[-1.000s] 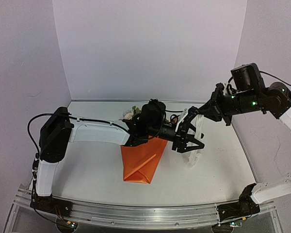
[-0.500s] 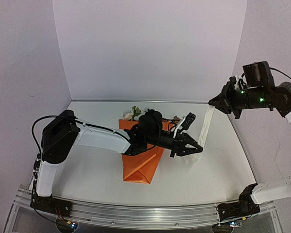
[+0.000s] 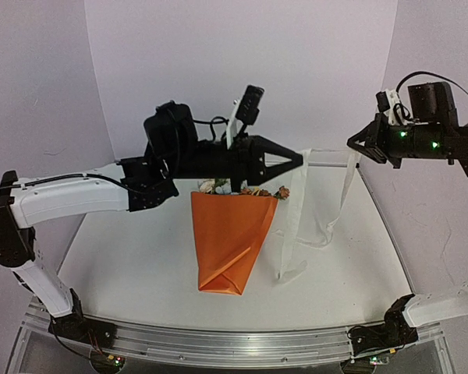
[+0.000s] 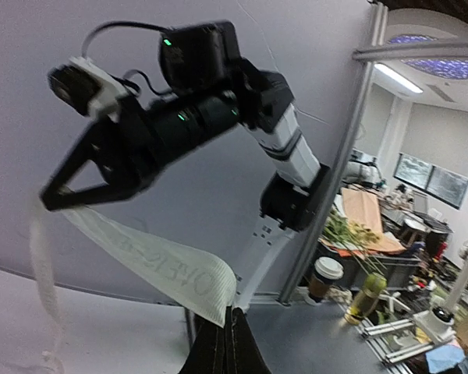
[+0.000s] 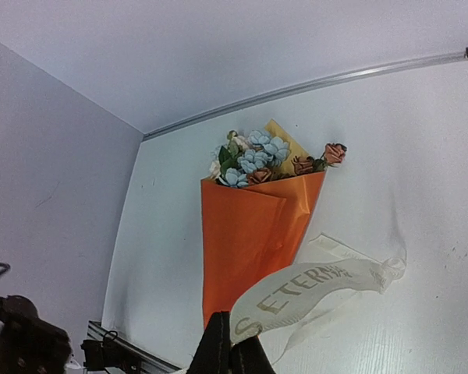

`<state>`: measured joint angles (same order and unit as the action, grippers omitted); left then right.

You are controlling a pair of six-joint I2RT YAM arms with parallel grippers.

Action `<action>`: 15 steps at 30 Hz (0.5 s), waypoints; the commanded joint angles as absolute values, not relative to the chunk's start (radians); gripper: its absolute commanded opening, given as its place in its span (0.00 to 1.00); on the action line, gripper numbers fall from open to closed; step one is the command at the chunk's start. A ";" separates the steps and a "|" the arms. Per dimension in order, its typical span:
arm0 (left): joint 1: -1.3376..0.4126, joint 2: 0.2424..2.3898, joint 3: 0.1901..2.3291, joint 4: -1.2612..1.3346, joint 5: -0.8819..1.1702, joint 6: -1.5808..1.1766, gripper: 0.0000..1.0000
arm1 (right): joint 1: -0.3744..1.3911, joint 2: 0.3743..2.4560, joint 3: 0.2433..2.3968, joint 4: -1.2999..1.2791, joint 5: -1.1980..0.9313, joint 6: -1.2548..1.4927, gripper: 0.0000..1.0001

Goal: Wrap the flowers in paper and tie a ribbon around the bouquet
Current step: Pass from the right arm to the left

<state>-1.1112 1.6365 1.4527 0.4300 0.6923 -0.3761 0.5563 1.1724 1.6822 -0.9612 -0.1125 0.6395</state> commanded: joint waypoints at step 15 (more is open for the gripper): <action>-1.075 1.257 1.403 -0.656 -0.456 -0.311 0.00 | 0.720 1.221 1.287 -0.707 -0.206 0.777 0.07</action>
